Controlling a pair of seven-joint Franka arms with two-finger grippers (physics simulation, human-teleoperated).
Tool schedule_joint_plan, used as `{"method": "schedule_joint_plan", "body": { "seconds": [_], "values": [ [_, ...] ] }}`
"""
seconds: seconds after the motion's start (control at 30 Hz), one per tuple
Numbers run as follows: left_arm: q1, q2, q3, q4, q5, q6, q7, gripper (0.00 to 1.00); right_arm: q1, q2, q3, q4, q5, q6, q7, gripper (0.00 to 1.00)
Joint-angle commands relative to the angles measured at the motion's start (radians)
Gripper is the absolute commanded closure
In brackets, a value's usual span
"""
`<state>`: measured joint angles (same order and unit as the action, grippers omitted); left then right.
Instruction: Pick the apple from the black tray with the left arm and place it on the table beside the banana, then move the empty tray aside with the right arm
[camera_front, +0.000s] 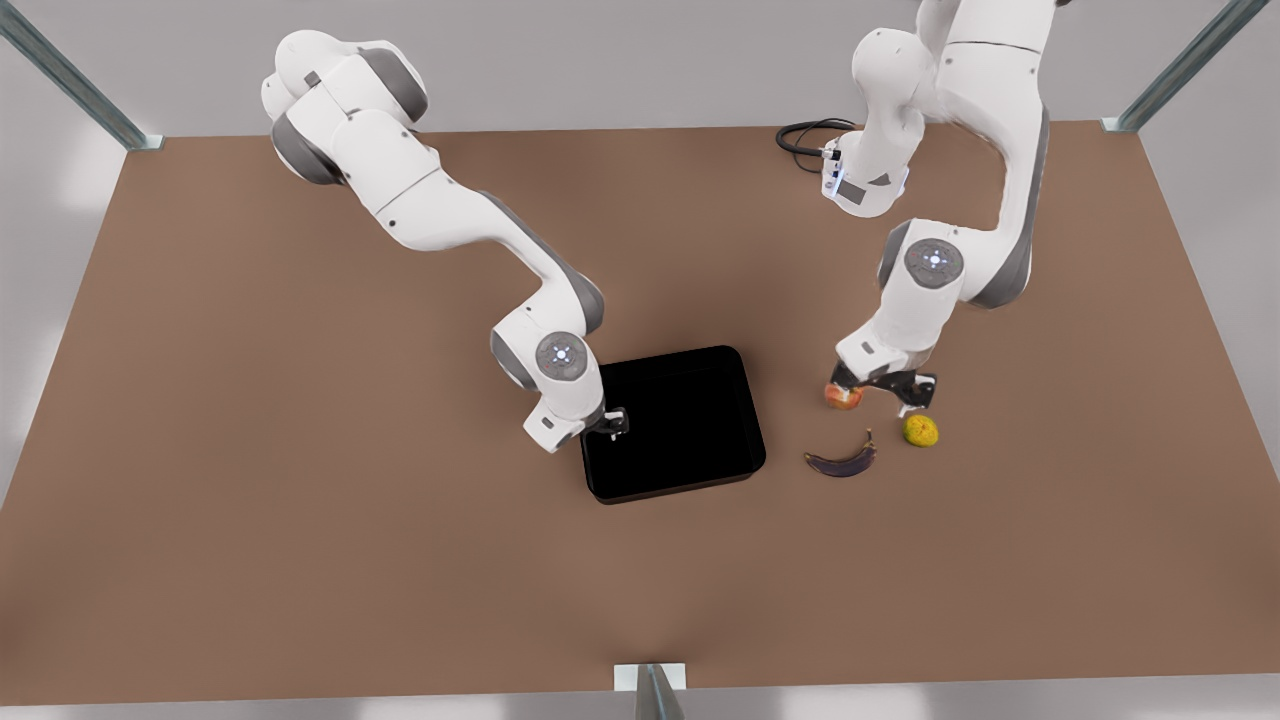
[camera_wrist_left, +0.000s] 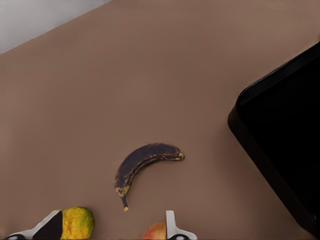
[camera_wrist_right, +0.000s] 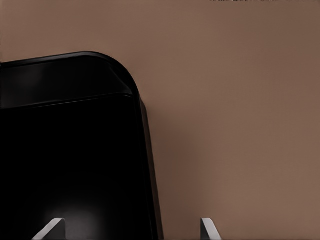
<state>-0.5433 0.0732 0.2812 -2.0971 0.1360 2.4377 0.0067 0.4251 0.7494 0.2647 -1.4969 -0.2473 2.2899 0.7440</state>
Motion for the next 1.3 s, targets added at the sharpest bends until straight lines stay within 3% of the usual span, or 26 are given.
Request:
{"method": "schedule_joint_plan", "body": {
  "seconds": [0.0, 0.07, 0.13, 0.27, 0.3, 0.37, 0.53, 0.73, 0.87, 0.97, 1.1, 1.27],
  "values": [
    [0.002, -0.055, 0.019, 0.21, -0.116, -0.575, 0.041, 0.0, -0.002, 0.002, -0.001, -0.003, -0.004, 0.051, -0.143, 0.0],
    [0.002, -0.059, 0.053, 0.443, -0.116, -0.802, 0.159, 0.0, -0.005, 0.011, -0.001, -0.037, -0.003, 0.125, -0.172, 0.02],
    [0.003, -0.121, 0.101, 0.459, -0.268, -0.81, 0.084, 0.0, -0.006, 0.019, -0.001, -0.037, -0.003, 0.129, -0.173, 0.05],
    [0.063, -0.062, 0.115, 0.46, -0.262, -0.784, 0.085, 0.0, -0.012, 0.024, -0.001, -0.037, -0.003, 0.129, -0.183, 0.23],
    [0.323, -0.012, -0.11, 0.506, -0.271, -0.773, 0.093, 0.0, -0.019, 0.022, -0.001, -0.037, -0.003, 0.129, -0.184, 0.29],
    [0.52, -0.081, -0.301, 0.442, -0.266, -0.726, 0.145, 0.0, -0.02, 0.022, -0.001, -0.037, 0.0, 0.129, -0.193, 0.39],
    [0.519, -0.098, -0.306, 0.365, -0.23, -0.69, 0.153, 0.0, -0.02, 0.022, -0.002, -0.037, 0.005, 0.126, -0.201, 0.61],
    [0.5, -0.102, -0.313, 0.304, -0.23, -0.621, 0.147, 0.0, -0.02, 0.021, -0.001, -0.037, 0.005, 0.12, -0.203, 0.79],
    [0.49, -0.089, -0.369, 0.319, -0.237, -0.559, 0.102, 0.0, -0.026, 0.008, 0.005, -0.037, 0.006, 0.111, -0.216, 0.81],
    [0.499, 0.034, -0.37, 0.466, -0.231, -0.588, 0.096, 0.0, -0.028, -0.021, 0.01, -0.037, 0.008, 0.069, -0.23, 0.81],
    [0.5, 0.057, -0.369, 0.468, -0.225, -0.588, 0.09, 0.0, -0.045, -0.084, 0.022, -0.036, 0.014, -0.058, -0.285, 0.83],
    [0.497, 0.059, -0.369, 0.466, -0.196, -0.588, 0.09, 0.0, -0.123, -0.228, 0.024, -0.037, 0.187, -0.312, -0.528, 0.83]
  ]
}}
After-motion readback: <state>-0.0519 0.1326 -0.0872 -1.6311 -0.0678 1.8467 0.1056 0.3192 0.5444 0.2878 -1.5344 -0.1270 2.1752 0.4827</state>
